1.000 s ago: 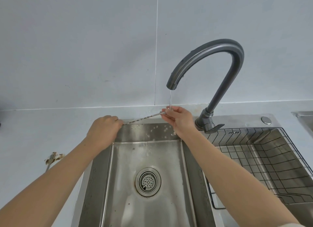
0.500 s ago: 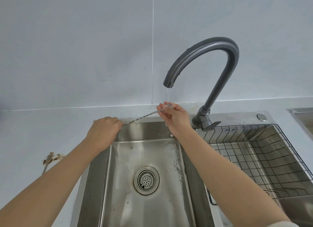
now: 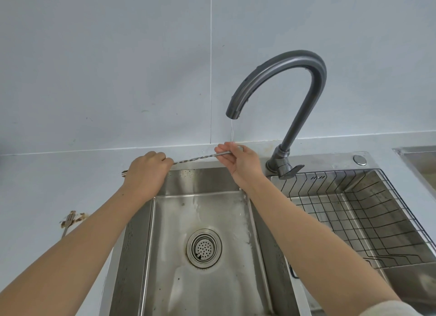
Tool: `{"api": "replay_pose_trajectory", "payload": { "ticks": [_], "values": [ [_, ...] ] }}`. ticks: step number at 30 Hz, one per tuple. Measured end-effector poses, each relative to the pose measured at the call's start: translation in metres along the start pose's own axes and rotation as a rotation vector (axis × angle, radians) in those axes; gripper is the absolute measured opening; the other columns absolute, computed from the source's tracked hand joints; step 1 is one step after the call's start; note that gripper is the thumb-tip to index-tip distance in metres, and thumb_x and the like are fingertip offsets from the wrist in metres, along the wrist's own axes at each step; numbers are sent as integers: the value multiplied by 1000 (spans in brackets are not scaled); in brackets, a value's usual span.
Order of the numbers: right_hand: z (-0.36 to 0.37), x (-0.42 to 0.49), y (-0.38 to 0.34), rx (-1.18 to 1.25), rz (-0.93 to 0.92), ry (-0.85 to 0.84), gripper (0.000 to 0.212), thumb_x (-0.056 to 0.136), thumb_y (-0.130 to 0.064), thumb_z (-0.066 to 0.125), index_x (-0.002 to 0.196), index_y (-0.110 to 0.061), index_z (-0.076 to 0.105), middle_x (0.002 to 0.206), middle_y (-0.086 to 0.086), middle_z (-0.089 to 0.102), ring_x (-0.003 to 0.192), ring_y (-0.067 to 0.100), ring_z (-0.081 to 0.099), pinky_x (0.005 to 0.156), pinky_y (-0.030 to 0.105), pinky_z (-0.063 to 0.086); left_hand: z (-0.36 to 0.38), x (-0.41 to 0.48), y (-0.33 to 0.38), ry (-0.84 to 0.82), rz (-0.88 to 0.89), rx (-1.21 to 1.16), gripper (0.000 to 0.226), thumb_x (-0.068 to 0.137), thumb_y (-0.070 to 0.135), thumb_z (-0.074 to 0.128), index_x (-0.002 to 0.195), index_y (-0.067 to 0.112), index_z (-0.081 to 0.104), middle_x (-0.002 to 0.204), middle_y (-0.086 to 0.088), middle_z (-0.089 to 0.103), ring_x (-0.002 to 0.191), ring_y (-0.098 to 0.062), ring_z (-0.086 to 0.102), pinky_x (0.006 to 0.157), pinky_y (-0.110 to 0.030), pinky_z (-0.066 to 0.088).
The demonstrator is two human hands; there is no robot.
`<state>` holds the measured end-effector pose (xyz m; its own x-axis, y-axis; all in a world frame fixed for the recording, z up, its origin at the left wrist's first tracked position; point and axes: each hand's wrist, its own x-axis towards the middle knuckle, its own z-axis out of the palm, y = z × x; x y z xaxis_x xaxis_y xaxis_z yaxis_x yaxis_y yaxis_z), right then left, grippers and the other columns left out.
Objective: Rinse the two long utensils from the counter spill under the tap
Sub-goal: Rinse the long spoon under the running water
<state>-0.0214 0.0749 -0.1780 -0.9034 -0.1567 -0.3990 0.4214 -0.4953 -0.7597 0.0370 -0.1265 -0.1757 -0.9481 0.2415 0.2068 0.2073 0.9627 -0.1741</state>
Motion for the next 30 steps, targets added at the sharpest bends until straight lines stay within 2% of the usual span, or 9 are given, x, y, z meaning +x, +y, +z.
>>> {"api": "replay_pose_trajectory", "payload": {
  "ticks": [5,9,11,14,19,21,26,28,30],
  "values": [
    [-2,0,2,-154,74,85,37,100,-27,37,75,-3,52,73,15,65,49,14,69,50,22,57,-3,2,1,-9,-33,21,43,12,-22,70,46,4,63,39,-7,53,36,-26,52,29,-20,36],
    [-4,0,-3,50,35,-28,23,100,-10,37,85,-3,53,82,12,62,56,10,70,58,21,59,-4,5,2,-26,-44,-8,41,14,-24,70,43,3,61,38,-7,52,34,-27,51,35,-15,24],
    [-5,1,-4,157,40,-71,16,97,-2,40,91,-3,55,85,9,66,62,10,72,61,21,59,-6,8,2,-6,-41,-14,41,14,-25,70,43,3,61,38,-8,52,34,-26,50,38,-10,13],
    [-3,0,-2,222,35,-80,17,97,-4,41,89,-4,56,70,2,73,65,10,72,62,21,60,-9,11,3,28,-32,-9,41,13,-25,68,41,3,59,37,-7,49,33,-25,48,51,-5,0],
    [5,0,-1,145,34,45,38,101,-31,33,85,-5,55,82,8,66,71,15,67,61,21,59,-10,14,13,28,0,20,45,11,-23,68,44,5,58,39,-6,49,35,-23,48,53,-6,-2],
    [5,0,-1,139,26,51,36,101,-29,34,83,-6,55,82,8,65,71,16,66,62,22,58,-11,15,15,35,5,20,45,11,-24,66,43,5,55,39,-6,48,35,-22,46,53,-7,-4],
    [2,-3,-2,200,-32,16,17,93,3,47,81,-4,57,74,7,65,58,11,70,62,21,59,-10,18,18,42,-4,22,44,13,-25,66,45,4,58,40,-7,49,36,-23,48,54,-6,-3],
    [3,-4,-3,196,-22,40,17,94,-1,47,81,-4,57,74,7,65,57,10,69,63,22,59,-10,19,18,40,-2,25,45,12,-25,67,47,3,60,40,-7,50,37,-23,49,54,-6,-3],
    [6,-5,-3,192,19,72,27,99,-20,42,81,-5,55,78,8,64,63,14,68,64,24,58,-10,19,16,46,0,32,46,13,-25,67,48,3,62,41,-7,51,37,-24,50,54,-6,-4]
  ]
}}
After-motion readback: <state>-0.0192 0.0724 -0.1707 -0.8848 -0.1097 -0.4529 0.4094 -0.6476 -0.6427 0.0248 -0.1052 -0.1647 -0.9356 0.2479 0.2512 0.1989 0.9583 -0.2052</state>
